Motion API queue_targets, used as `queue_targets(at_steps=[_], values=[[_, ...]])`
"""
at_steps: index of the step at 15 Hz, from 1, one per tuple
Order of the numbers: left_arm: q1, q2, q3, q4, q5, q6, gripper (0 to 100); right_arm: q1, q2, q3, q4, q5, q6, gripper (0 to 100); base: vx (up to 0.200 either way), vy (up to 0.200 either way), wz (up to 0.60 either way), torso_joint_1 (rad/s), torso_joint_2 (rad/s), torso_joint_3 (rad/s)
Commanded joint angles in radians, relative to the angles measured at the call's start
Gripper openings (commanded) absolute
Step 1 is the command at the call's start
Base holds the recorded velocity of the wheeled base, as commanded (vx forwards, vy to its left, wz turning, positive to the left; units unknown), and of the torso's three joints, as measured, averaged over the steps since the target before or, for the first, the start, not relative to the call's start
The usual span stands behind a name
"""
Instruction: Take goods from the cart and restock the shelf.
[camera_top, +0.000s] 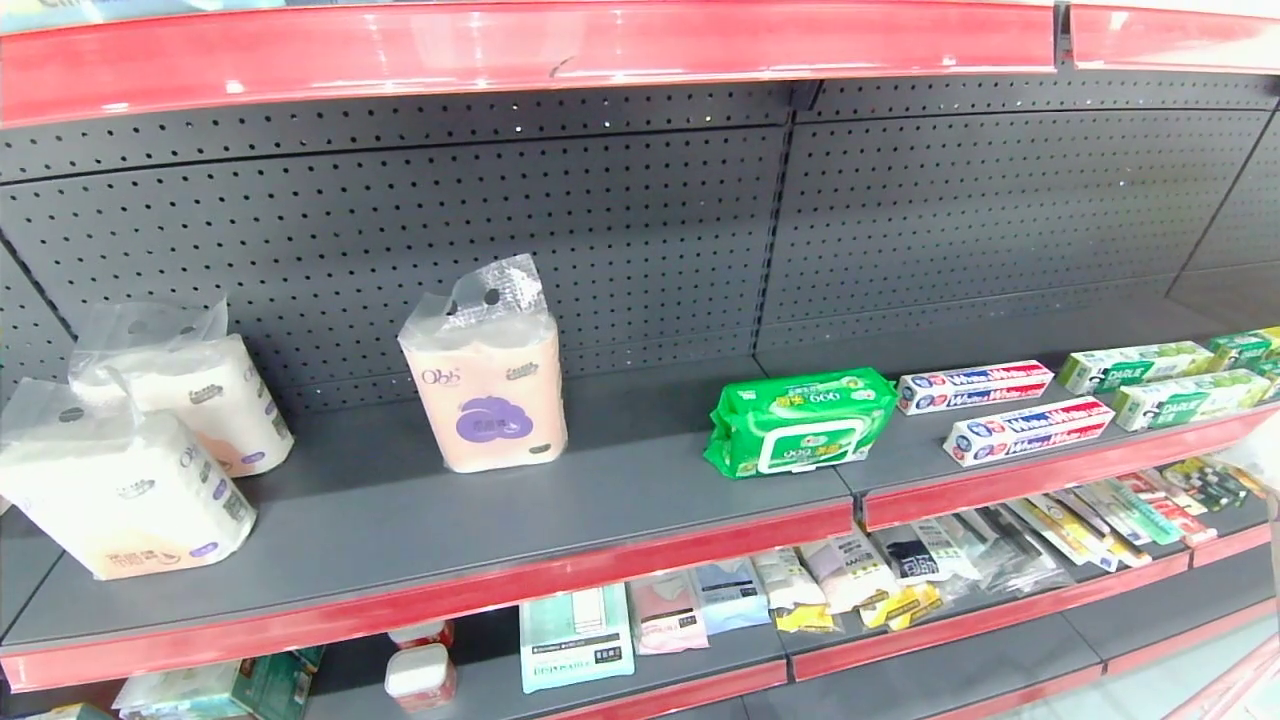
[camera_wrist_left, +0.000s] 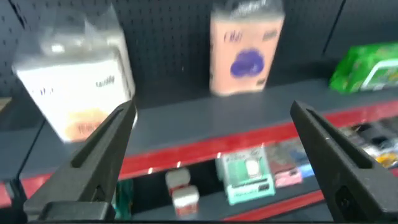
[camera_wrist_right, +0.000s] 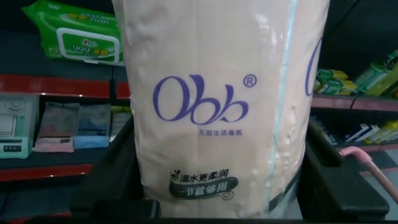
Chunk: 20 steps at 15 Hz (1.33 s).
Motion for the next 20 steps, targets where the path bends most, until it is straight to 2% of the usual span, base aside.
queue_targets(at_steps=[1,2,3,4,5,7,8,9,10,11,13,14,15,20], values=[[0.052,0.575,-0.263,-0.128,0.064,-0.047,100,-0.002,0.036,-0.011,-0.006,-0.005,-0.003,0,0.0,0.0,0.0,0.0,0.0,0.0],[0.082,0.715,-0.257,-0.152,0.107,-0.04,100,-0.008,0.053,-0.028,-0.007,-0.007,-0.003,0,0.0,0.0,0.0,0.0,0.0,0.0],[0.101,0.85,-0.262,-0.218,0.107,-0.04,100,-0.011,0.076,-0.046,-0.007,-0.009,-0.003,0,0.0,0.0,0.0,0.0,0.0,0.0],[0.084,0.966,-0.252,-0.342,0.09,-0.032,100,-0.011,0.105,-0.063,-0.009,-0.016,-0.003,0,0.0,0.0,0.0,0.0,0.0,0.0],[0.052,1.097,-0.228,-0.47,0.038,-0.007,100,-0.011,0.134,-0.082,-0.014,-0.019,-0.003,0,0.0,0.0,0.0,0.0,0.0,0.0],[0.05,1.301,-0.199,-0.658,-0.099,0.069,100,-0.007,0.164,-0.091,-0.015,-0.015,-0.003,0,0.0,0.0,0.0,0.0,0.0,0.0],[0.052,1.356,-0.205,-0.709,-0.14,0.091,100,-0.007,0.171,-0.097,-0.015,-0.013,-0.003,0,0.0,0.0,0.0,0.0,0.0,0.0],[0.055,1.442,-0.219,-0.789,-0.206,0.122,100,-0.005,0.18,-0.105,-0.015,-0.013,-0.003,0,0.0,0.0,0.0,0.0,0.0,0.0],[0.061,1.543,-0.251,-0.876,-0.287,0.158,100,-0.005,0.19,-0.111,-0.015,-0.015,-0.001,0,0.0,0.0,0.0,0.0,0.0,0.0],[0.059,1.629,-0.291,-0.921,-0.355,0.206,100,-0.005,0.199,-0.111,-0.015,-0.016,-0.001,0,0.0,0.0,0.0,0.0,0.0,0.0],[0.061,1.727,-0.364,-0.962,-0.495,0.275,100,-0.007,0.222,-0.114,-0.015,-0.018,-0.007,0,0.0,0.0,0.0,0.0,0.0,0.0],[0.061,1.747,-0.401,-0.961,-0.544,0.281,100,-0.007,0.23,-0.12,-0.015,-0.019,-0.009,0,0.0,0.0,0.0,0.0,0.0,0.0],[0.061,1.756,-0.432,-0.953,-0.565,0.283,100,-0.01,0.231,-0.122,-0.015,-0.021,-0.009,0,0.0,0.0,0.0,0.0,0.0,0.0],[0.09,1.83,-0.567,-0.93,-0.591,0.284,100,-0.011,0.248,-0.125,-0.015,-0.044,-0.012,0,0.0,0.0,0.0,0.0,0.0,0.0]])
